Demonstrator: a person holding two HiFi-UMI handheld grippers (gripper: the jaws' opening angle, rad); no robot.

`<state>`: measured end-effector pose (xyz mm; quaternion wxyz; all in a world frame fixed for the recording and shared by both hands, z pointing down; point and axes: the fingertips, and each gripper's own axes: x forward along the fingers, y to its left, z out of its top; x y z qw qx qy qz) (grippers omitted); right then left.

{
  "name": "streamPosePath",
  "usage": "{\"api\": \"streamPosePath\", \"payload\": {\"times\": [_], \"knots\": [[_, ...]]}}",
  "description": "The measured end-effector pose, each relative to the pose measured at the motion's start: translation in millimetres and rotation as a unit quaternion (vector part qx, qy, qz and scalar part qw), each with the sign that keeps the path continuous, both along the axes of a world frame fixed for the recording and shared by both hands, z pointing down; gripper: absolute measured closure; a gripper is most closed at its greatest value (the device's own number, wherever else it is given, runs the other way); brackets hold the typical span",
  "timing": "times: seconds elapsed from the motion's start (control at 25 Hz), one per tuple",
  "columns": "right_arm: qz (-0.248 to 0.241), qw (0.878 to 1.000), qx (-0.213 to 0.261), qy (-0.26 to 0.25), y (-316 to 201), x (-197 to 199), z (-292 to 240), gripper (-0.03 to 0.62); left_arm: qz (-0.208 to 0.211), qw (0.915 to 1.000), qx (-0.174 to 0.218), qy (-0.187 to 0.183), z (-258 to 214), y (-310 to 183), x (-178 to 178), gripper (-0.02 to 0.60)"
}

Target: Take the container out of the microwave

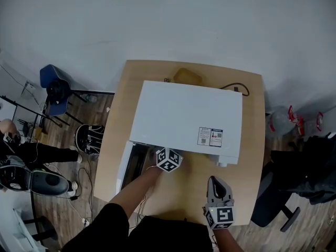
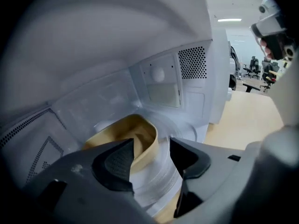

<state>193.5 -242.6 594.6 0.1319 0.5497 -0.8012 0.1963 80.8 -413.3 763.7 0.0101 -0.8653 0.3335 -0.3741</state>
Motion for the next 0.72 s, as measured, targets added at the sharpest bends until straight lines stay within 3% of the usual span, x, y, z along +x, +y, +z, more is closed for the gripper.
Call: {"api": "streamPosePath", "payload": {"times": [0.24, 0.56, 0.72], "knots": [[0.011, 1.000, -0.004, 0.003, 4.9, 10.2, 2.0, 0.534, 0.025, 0.9979, 0.014, -0.057, 6.9, -1.3, -5.1, 0.363], [0.025, 1.000, -0.004, 0.006, 13.6, 21.2, 1.4, 0.536, 0.015, 0.9978, 0.019, -0.061, -1.7, 7.2, -6.6, 0.536], [0.025, 1.000, 0.002, 0.005, 16.5, 16.5, -3.7, 0.534, 0.019, 0.9973, 0.030, -0.064, -10.0, 11.0, -9.2, 0.548]]}}
